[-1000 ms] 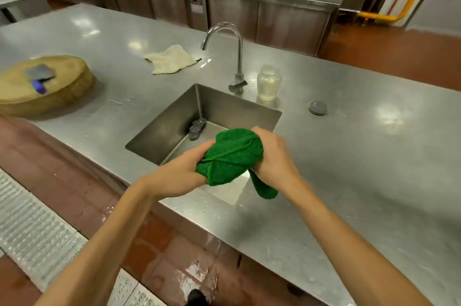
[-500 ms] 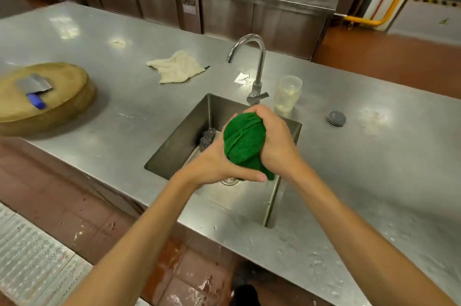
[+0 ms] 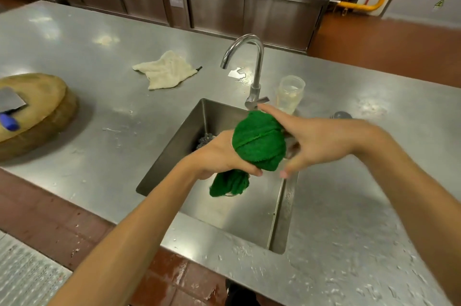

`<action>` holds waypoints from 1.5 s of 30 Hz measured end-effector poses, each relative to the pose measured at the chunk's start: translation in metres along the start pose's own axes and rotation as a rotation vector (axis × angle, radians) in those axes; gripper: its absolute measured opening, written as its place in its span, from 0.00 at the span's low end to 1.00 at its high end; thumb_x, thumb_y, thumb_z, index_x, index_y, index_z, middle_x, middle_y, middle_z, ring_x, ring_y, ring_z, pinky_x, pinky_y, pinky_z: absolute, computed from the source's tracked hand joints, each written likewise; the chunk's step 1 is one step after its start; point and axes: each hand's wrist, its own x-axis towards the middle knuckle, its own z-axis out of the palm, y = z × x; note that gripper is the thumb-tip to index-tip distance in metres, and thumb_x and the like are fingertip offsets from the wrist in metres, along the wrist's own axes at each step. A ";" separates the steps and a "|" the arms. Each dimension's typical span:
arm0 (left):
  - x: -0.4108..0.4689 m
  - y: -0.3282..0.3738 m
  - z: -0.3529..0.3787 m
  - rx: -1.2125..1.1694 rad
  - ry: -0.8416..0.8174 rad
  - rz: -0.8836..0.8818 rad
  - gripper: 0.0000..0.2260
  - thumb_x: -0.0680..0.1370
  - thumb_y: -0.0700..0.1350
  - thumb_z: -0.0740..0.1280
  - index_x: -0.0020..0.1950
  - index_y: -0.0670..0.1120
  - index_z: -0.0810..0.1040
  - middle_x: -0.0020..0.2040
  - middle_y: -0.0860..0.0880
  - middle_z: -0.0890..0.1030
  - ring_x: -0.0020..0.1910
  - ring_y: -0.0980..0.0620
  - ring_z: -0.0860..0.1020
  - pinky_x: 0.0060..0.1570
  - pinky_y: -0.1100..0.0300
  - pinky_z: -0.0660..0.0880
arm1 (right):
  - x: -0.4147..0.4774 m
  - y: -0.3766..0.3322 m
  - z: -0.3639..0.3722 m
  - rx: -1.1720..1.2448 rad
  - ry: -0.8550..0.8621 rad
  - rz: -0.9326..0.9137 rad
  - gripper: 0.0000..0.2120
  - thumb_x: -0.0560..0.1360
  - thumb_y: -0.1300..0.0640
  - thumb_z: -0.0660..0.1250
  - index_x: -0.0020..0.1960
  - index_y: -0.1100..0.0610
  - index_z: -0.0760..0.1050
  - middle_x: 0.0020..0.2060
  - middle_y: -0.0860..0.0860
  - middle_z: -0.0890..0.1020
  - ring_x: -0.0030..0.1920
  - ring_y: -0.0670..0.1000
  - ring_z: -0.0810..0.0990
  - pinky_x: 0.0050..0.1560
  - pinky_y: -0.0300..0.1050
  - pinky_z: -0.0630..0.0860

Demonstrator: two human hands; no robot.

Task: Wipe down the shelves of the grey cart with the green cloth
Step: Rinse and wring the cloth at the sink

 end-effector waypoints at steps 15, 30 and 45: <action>0.078 0.008 -0.008 -0.039 -0.024 -0.310 0.17 0.68 0.29 0.71 0.33 0.48 0.68 0.28 0.50 0.68 0.24 0.53 0.65 0.21 0.64 0.61 | 0.103 0.059 0.016 -0.822 0.799 -0.232 0.48 0.65 0.66 0.77 0.78 0.58 0.56 0.65 0.59 0.74 0.51 0.62 0.75 0.29 0.52 0.78; 0.090 -0.035 -0.012 0.800 0.139 -0.224 0.20 0.72 0.51 0.75 0.59 0.43 0.76 0.51 0.46 0.82 0.50 0.45 0.81 0.53 0.50 0.79 | 0.146 0.073 0.037 -0.238 0.314 0.189 0.12 0.62 0.46 0.72 0.39 0.49 0.72 0.34 0.47 0.78 0.33 0.52 0.78 0.31 0.43 0.73; 0.070 -0.052 0.005 -1.227 0.457 -0.222 0.36 0.70 0.71 0.69 0.61 0.42 0.85 0.63 0.39 0.82 0.61 0.38 0.82 0.67 0.39 0.73 | 0.131 0.044 0.066 -0.503 0.582 -0.026 0.39 0.70 0.64 0.71 0.77 0.56 0.59 0.71 0.54 0.65 0.59 0.59 0.73 0.54 0.55 0.76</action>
